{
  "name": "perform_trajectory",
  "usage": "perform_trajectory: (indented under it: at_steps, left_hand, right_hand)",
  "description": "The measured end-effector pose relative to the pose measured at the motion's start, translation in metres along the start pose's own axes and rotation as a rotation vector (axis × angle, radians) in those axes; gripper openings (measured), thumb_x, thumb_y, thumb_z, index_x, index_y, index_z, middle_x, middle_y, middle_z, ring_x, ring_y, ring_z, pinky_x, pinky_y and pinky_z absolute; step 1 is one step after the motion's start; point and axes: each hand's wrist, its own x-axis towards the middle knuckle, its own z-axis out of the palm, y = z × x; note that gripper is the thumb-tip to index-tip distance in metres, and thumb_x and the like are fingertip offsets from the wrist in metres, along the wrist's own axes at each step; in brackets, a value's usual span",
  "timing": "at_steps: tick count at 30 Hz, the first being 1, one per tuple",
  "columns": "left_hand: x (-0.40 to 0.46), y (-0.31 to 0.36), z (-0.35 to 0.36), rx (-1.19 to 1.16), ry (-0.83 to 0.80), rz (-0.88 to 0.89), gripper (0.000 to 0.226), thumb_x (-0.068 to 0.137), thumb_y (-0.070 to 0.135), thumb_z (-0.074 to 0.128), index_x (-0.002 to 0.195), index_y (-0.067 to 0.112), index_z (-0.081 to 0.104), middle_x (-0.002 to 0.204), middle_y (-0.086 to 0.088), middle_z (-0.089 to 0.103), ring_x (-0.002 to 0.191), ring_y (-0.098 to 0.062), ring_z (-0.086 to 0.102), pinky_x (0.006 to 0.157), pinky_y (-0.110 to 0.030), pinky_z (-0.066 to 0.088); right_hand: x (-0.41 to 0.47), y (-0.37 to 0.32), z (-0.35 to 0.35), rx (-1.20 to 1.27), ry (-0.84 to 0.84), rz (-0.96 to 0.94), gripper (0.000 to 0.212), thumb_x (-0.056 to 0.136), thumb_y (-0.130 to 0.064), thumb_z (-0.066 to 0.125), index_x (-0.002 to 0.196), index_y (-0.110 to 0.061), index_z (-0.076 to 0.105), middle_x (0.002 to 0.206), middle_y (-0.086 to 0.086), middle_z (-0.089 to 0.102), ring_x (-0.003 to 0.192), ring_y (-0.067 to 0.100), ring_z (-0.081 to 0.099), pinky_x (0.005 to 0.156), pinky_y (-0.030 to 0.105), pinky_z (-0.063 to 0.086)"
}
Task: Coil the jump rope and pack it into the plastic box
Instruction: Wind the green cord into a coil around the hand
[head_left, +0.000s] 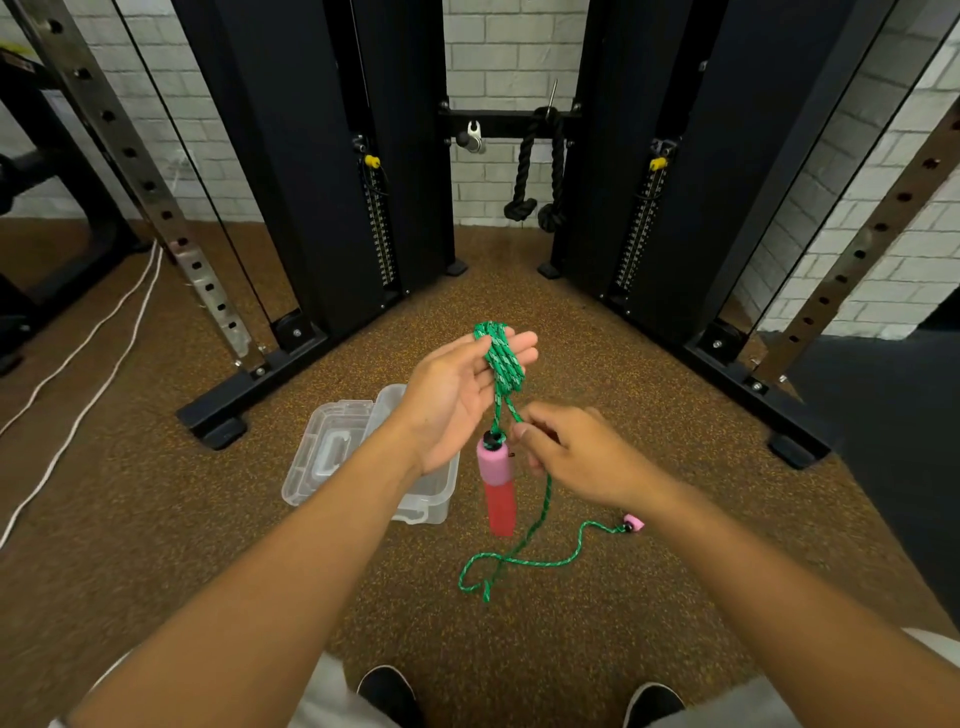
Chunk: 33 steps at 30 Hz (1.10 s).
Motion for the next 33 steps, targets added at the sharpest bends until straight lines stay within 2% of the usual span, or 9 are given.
perform_trajectory:
  at_steps: [2, 7, 11, 15, 19, 24, 27, 30, 33]
  left_hand:
    - [0.000, -0.001, 0.000, 0.025, 0.007, 0.008, 0.038, 0.107, 0.011, 0.036, 0.141, -0.005, 0.044, 0.134, -0.020, 0.065, 0.126, -0.028, 0.063, 0.109, -0.037, 0.047]
    - [0.000, -0.004, 0.002, 0.094, 0.009, -0.025, 0.037, 0.109, 0.016, 0.034, 0.139, -0.001, 0.047, 0.134, -0.017, 0.066, 0.127, -0.025, 0.063, 0.111, -0.037, 0.045]
    - [-0.001, -0.005, 0.004, 0.179, 0.017, -0.055, 0.040, 0.109, 0.022, 0.034, 0.139, 0.000, 0.049, 0.133, -0.015, 0.067, 0.124, -0.022, 0.064, 0.108, -0.034, 0.048]
    - [-0.003, -0.008, 0.008, 0.320, -0.001, -0.108, 0.044, 0.108, 0.033, 0.035, 0.135, 0.005, 0.056, 0.129, -0.013, 0.068, 0.122, -0.021, 0.064, 0.111, -0.036, 0.045]
    - [-0.008, -0.010, 0.011, 0.435, -0.071, -0.137, 0.041, 0.108, 0.040, 0.032, 0.118, 0.018, 0.065, 0.123, -0.009, 0.072, 0.119, -0.018, 0.067, 0.111, -0.034, 0.044]
    - [-0.010, -0.013, 0.011, 0.472, -0.185, -0.174, 0.061, 0.103, 0.052, 0.033, 0.132, 0.005, 0.059, 0.118, -0.011, 0.074, 0.116, -0.024, 0.068, 0.110, -0.039, 0.046]
    - [-0.012, -0.012, 0.012, 0.461, -0.245, -0.211, 0.065, 0.100, 0.055, 0.036, 0.130, 0.002, 0.059, 0.118, -0.014, 0.073, 0.111, -0.023, 0.068, 0.104, -0.034, 0.049]
    - [-0.012, -0.011, 0.012, 0.459, -0.256, -0.236, 0.060, 0.103, 0.048, 0.034, 0.127, 0.000, 0.061, 0.110, -0.013, 0.074, 0.102, -0.021, 0.069, 0.095, -0.030, 0.051]
    - [-0.013, -0.010, 0.013, 0.392, -0.243, -0.225, 0.045, 0.107, 0.032, 0.036, 0.121, -0.002, 0.062, 0.099, -0.011, 0.074, 0.092, -0.019, 0.068, 0.088, -0.029, 0.053]
  right_hand:
    - [-0.001, -0.003, -0.004, -0.002, 0.009, -0.022, 0.027, 0.104, -0.031, 0.055, 0.082, -0.018, 0.064, 0.068, 0.005, 0.069, 0.059, 0.015, 0.061, 0.060, 0.033, 0.047]
    - [-0.005, -0.012, -0.017, 0.102, 0.061, -0.057, 0.031, 0.097, -0.026, 0.068, 0.069, -0.011, 0.063, 0.052, -0.007, 0.051, 0.048, 0.004, 0.039, 0.051, 0.016, 0.032]
    - [-0.013, -0.021, -0.031, 0.301, 0.061, -0.064, 0.028, 0.094, -0.018, 0.070, 0.066, -0.019, 0.066, 0.053, -0.006, 0.054, 0.050, 0.014, 0.044, 0.053, 0.029, 0.038]
    - [-0.017, -0.028, -0.045, 0.442, 0.117, -0.093, 0.016, 0.096, -0.003, 0.066, 0.080, -0.006, 0.070, 0.056, -0.012, 0.062, 0.050, -0.004, 0.053, 0.053, 0.011, 0.043]
    - [-0.015, -0.027, -0.052, 0.416, 0.254, -0.086, 0.013, 0.097, -0.006, 0.065, 0.090, 0.000, 0.073, 0.058, -0.013, 0.066, 0.048, -0.003, 0.057, 0.049, 0.009, 0.042]
    - [-0.008, -0.009, -0.051, 0.279, 0.415, -0.036, 0.012, 0.097, -0.021, 0.068, 0.089, -0.017, 0.076, 0.072, -0.009, 0.068, 0.065, 0.002, 0.057, 0.063, 0.026, 0.048]
    - [-0.005, 0.000, -0.051, 0.271, 0.439, -0.009, 0.013, 0.096, -0.025, 0.069, 0.088, -0.021, 0.077, 0.070, -0.012, 0.066, 0.062, -0.003, 0.052, 0.062, 0.019, 0.045]
    - [-0.005, 0.001, -0.050, 0.265, 0.416, -0.029, 0.012, 0.096, -0.028, 0.069, 0.088, -0.026, 0.078, 0.070, -0.005, 0.067, 0.061, -0.001, 0.049, 0.060, 0.019, 0.043]
    - [-0.002, 0.005, -0.048, 0.280, 0.405, -0.019, 0.015, 0.097, -0.030, 0.067, 0.091, -0.024, 0.079, 0.075, 0.007, 0.071, 0.062, 0.007, 0.052, 0.060, 0.028, 0.044]
